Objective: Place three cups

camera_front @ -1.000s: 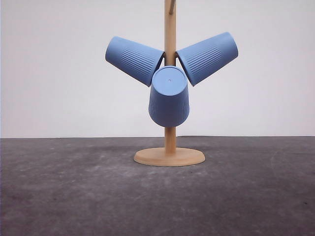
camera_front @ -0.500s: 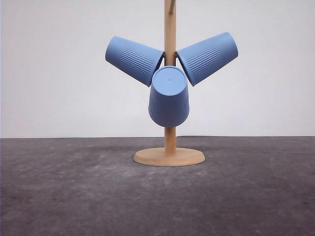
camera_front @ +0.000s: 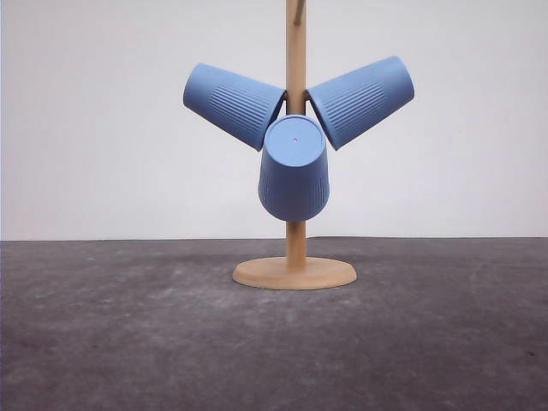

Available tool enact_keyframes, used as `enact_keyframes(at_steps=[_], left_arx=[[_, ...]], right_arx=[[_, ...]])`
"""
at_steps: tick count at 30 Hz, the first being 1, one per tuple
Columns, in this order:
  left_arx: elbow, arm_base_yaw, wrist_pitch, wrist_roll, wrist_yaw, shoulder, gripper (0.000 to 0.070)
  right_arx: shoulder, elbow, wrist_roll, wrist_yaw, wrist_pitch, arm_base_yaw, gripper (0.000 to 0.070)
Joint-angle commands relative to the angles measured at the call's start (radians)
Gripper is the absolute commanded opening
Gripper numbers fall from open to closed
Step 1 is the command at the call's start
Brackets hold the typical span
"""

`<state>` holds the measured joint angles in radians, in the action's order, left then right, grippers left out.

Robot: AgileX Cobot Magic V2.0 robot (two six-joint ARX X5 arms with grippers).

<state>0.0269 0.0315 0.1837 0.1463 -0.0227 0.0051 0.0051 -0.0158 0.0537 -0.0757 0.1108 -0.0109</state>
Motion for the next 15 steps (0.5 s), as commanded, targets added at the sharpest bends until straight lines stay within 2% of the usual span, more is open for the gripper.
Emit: enact_keyframes(at_steps=[1,15], left_arx=[[-0.014,0.000,0.004,-0.002,-0.002,0.000,0.0015],[-0.014,0.000,0.004,-0.002,-0.002,0.000,0.0015]], right_arx=[[-0.002,0.004,0.000,0.000,-0.013,0.002,0.0011],[-0.002,0.004,0.000,0.000,-0.013,0.002,0.0011]])
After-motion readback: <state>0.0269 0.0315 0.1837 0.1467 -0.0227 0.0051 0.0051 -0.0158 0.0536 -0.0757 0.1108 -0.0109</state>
